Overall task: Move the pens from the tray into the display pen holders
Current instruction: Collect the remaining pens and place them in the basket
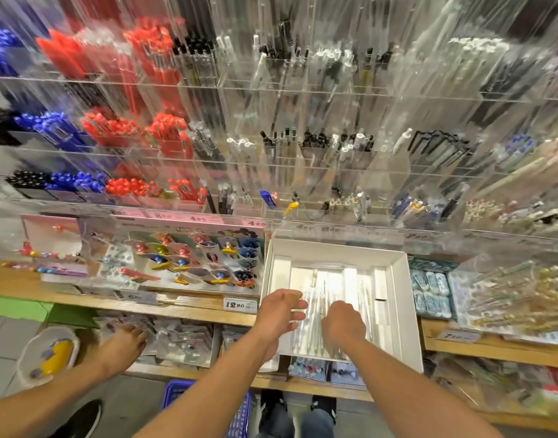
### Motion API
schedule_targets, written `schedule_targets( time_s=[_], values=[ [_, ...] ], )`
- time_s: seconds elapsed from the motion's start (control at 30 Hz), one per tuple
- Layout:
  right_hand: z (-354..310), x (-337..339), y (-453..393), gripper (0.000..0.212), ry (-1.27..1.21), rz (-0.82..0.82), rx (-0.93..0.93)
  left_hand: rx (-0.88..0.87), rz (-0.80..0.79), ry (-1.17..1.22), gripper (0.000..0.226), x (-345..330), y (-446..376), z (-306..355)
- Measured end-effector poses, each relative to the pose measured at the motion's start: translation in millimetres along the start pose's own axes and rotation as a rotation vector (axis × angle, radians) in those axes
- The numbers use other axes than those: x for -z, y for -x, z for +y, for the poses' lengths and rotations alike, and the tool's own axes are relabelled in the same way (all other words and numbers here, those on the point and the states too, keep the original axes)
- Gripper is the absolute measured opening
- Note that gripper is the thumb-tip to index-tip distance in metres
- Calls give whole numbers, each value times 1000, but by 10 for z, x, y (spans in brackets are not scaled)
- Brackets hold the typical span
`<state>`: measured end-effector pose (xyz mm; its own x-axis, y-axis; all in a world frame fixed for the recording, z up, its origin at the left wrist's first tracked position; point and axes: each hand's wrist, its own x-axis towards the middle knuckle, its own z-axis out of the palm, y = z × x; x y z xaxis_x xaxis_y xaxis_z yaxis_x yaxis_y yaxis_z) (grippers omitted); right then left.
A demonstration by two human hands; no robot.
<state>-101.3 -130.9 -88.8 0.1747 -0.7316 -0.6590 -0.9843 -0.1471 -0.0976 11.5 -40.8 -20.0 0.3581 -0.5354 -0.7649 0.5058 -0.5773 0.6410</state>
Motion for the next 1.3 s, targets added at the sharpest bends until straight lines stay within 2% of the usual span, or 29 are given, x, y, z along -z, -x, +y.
schedule_targets(
  time_s=[0.13,0.23,0.3,0.47,0.63,0.7,0.77,0.9,1.0,1.1,1.2,1.3],
  values=[
    [67,140,10,30,-192,6,61,0,5,13,20,-1,-44,-22],
    [144,250,103,14,-448,7,165,8,16,6,20,-24,-87,-32],
    [189,309,228,20,-561,-32,239,33,-21,-7,21,-49,-89,-25],
    [182,281,497,21,-636,-124,377,67,-161,-17,22,-138,-75,-28],
    [147,363,470,16,-731,-144,410,36,-91,85,18,-133,-127,-79],
    [162,399,337,12,-687,-78,322,44,-36,149,19,-92,-152,-86],
    [169,383,169,16,-538,-14,240,49,12,188,17,-46,-167,-88],
    [78,195,-44,22,-208,-78,183,56,37,206,14,17,-176,-79],
    [-9,-1,-76,22,-42,-36,149,45,41,186,17,8,-174,-69],
    [-82,-98,-64,22,4,13,125,39,52,191,18,-17,-168,-49],
    [-129,-134,-86,15,-26,4,99,39,63,190,19,-5,-157,-43],
    [-129,-122,-106,18,-61,-11,74,34,68,179,20,16,-141,-37]
  ],
)
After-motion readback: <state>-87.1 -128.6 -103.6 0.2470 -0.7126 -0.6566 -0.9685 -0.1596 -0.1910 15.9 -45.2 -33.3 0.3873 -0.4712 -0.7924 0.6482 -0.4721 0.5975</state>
